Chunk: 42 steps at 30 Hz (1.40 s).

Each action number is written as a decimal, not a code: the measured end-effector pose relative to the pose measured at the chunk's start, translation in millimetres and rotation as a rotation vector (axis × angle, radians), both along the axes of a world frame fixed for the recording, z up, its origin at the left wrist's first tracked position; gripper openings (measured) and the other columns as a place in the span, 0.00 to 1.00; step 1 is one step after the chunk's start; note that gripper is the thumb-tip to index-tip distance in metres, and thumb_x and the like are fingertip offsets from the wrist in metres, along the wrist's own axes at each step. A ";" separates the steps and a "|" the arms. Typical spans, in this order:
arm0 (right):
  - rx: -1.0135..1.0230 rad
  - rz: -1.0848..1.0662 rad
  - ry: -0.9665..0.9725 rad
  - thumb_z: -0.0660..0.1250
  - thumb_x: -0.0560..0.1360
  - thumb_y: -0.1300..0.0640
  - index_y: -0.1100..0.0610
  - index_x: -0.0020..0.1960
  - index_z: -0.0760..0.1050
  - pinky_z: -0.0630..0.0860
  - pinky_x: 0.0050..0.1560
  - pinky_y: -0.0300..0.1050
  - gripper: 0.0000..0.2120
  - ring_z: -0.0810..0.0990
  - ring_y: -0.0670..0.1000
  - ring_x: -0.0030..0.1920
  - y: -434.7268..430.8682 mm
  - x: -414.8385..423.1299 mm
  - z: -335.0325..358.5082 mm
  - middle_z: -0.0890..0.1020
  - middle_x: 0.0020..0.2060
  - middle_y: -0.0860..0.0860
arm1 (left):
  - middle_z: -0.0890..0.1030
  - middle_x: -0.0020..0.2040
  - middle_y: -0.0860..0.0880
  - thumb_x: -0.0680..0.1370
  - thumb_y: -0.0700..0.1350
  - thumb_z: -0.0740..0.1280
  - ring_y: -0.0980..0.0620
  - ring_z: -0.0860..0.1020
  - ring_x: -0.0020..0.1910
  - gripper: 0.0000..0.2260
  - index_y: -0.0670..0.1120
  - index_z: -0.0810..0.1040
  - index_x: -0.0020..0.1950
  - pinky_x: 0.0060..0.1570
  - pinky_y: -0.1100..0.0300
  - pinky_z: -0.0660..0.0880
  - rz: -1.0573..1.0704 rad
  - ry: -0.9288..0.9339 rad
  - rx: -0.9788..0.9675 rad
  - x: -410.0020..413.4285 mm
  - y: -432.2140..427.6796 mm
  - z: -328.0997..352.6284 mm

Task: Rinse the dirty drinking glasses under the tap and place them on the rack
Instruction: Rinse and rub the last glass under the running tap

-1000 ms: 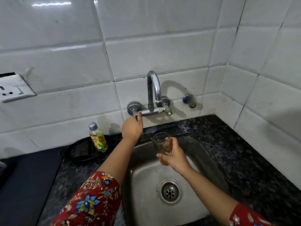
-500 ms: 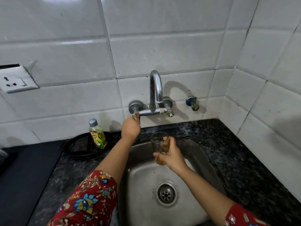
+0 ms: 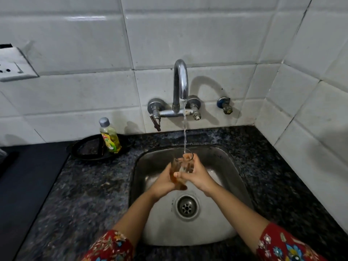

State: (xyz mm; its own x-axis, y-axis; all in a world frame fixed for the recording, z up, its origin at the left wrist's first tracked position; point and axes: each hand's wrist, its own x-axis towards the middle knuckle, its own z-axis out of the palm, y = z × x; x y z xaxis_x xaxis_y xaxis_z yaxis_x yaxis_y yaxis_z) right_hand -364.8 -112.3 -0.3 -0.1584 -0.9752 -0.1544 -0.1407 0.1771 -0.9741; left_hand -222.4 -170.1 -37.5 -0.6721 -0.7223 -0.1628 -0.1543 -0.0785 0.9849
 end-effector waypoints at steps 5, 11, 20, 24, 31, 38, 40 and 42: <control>-0.162 -0.074 0.270 0.75 0.67 0.59 0.53 0.70 0.62 0.66 0.67 0.43 0.36 0.67 0.47 0.66 8.3 -2.1 -7.7 0.67 0.64 0.47 | 0.81 0.53 0.44 0.63 0.27 0.72 0.50 0.80 0.51 0.27 0.40 0.74 0.61 0.45 0.64 0.79 0.120 -0.008 -0.035 -15.1 -3.3 -10.6; -0.237 0.846 1.384 0.62 0.72 0.62 0.50 0.60 0.74 0.47 0.76 0.58 0.19 0.70 0.49 0.67 -12.2 -25.8 3.4 0.76 0.62 0.48 | 0.80 0.50 0.46 0.57 0.28 0.69 0.53 0.79 0.48 0.29 0.38 0.73 0.58 0.45 0.62 0.77 0.034 -0.099 -0.056 -9.5 -18.1 -23.7; 0.229 0.992 1.499 0.57 0.77 0.58 0.52 0.63 0.74 0.61 0.65 0.50 0.16 0.70 0.54 0.65 -47.9 3.6 6.3 0.75 0.62 0.53 | 0.81 0.50 0.42 0.59 0.27 0.70 0.44 0.80 0.51 0.27 0.38 0.74 0.57 0.48 0.57 0.77 0.178 -0.155 -0.198 -13.4 -22.5 -33.7; -0.086 1.089 1.702 0.60 0.76 0.64 0.60 0.57 0.76 0.71 0.60 0.49 0.11 0.77 0.56 0.58 -43.2 -11.2 7.0 0.79 0.56 0.55 | 0.77 0.52 0.56 0.61 0.28 0.76 0.62 0.77 0.50 0.30 0.44 0.73 0.60 0.48 0.75 0.72 -0.135 -0.250 -0.216 -10.3 -35.3 -25.0; 0.225 0.777 1.240 0.58 0.75 0.66 0.57 0.40 0.72 0.71 0.41 0.47 0.08 0.77 0.57 0.47 -36.4 -10.8 11.3 0.77 0.41 0.54 | 0.82 0.48 0.51 0.61 0.34 0.76 0.60 0.80 0.46 0.22 0.48 0.77 0.52 0.49 0.61 0.78 0.076 -0.207 -0.336 -19.8 -26.3 -10.4; -0.159 1.065 1.629 0.60 0.76 0.61 0.57 0.55 0.76 0.77 0.47 0.49 0.10 0.80 0.57 0.50 -36.7 -38.4 12.4 0.80 0.52 0.54 | 0.77 0.55 0.56 0.63 0.33 0.78 0.65 0.77 0.51 0.30 0.48 0.73 0.61 0.50 0.78 0.70 -0.253 -0.302 -0.331 -14.0 -36.3 -5.0; -0.054 0.929 1.568 0.59 0.75 0.64 0.59 0.57 0.75 0.75 0.47 0.48 0.12 0.78 0.58 0.53 -33.8 -30.7 12.1 0.79 0.55 0.56 | 0.80 0.53 0.53 0.61 0.37 0.77 0.58 0.79 0.50 0.26 0.48 0.76 0.57 0.52 0.67 0.76 -0.124 -0.336 -0.350 -21.1 -30.7 -5.8; 0.138 0.787 1.396 0.59 0.74 0.65 0.60 0.55 0.76 0.70 0.44 0.46 0.12 0.77 0.58 0.53 -30.9 -13.9 3.2 0.79 0.54 0.58 | 0.81 0.50 0.55 0.60 0.45 0.75 0.55 0.80 0.49 0.22 0.52 0.77 0.53 0.53 0.53 0.78 0.024 -0.390 -0.392 -25.6 -25.3 -7.5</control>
